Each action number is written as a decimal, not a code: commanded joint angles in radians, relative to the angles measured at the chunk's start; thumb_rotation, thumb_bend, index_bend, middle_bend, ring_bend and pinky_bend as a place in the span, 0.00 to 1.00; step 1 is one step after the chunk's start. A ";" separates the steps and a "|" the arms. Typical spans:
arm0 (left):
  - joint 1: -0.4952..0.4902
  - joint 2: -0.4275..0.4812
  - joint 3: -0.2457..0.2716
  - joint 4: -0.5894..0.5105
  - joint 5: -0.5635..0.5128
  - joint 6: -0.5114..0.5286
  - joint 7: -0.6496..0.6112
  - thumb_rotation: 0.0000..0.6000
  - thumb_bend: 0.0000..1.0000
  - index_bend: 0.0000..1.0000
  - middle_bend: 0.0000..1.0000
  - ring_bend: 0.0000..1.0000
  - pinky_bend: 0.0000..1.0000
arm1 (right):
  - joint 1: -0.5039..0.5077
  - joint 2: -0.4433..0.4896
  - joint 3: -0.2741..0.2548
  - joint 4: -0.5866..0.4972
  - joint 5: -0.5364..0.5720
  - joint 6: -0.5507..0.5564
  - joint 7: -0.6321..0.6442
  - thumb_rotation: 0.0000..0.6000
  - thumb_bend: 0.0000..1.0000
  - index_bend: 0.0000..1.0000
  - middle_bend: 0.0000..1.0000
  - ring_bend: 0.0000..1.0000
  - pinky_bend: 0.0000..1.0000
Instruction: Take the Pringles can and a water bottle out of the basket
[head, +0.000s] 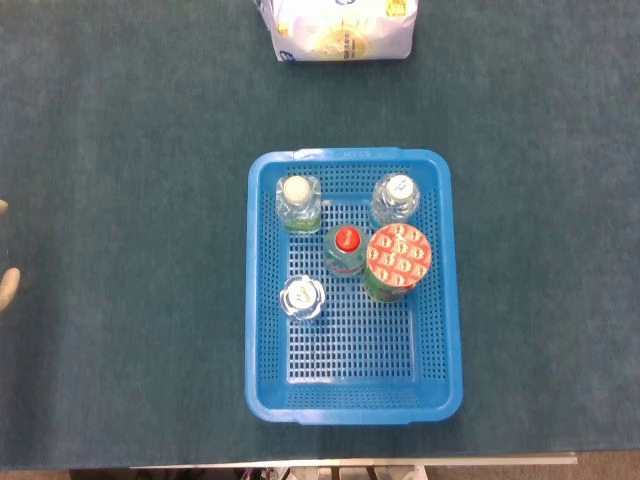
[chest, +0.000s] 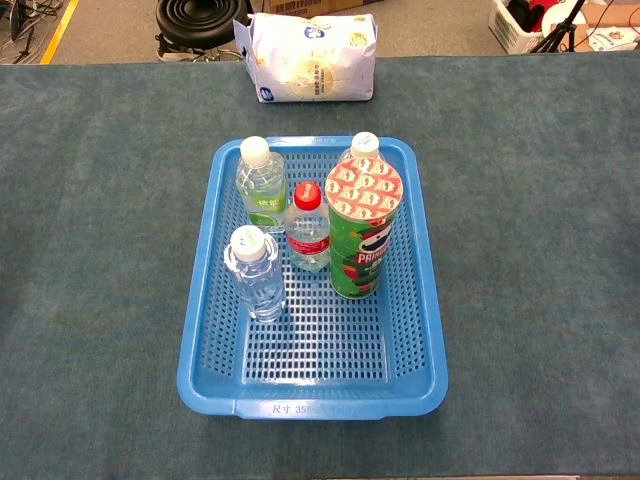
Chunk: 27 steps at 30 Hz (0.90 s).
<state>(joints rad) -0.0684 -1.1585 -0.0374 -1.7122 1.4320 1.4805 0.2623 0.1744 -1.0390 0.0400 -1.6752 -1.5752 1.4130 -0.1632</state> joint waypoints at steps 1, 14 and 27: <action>0.000 -0.002 0.000 0.001 -0.001 -0.001 -0.002 1.00 0.25 0.24 0.18 0.10 0.32 | 0.002 0.002 0.002 -0.002 -0.004 0.003 -0.001 1.00 0.00 0.03 0.17 0.16 0.37; -0.001 0.001 -0.007 0.012 -0.018 -0.007 -0.019 1.00 0.25 0.24 0.18 0.10 0.32 | 0.052 0.030 0.013 -0.037 -0.068 -0.027 -0.021 1.00 0.00 0.03 0.17 0.16 0.37; -0.013 0.010 -0.010 -0.021 -0.022 -0.018 0.014 1.00 0.25 0.24 0.18 0.10 0.32 | 0.211 0.045 -0.005 -0.072 -0.247 -0.176 0.011 1.00 0.00 0.08 0.19 0.16 0.37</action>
<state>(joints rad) -0.0823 -1.1492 -0.0474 -1.7316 1.4096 1.4619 0.2757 0.3670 -0.9930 0.0367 -1.7440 -1.8043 1.2527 -0.1633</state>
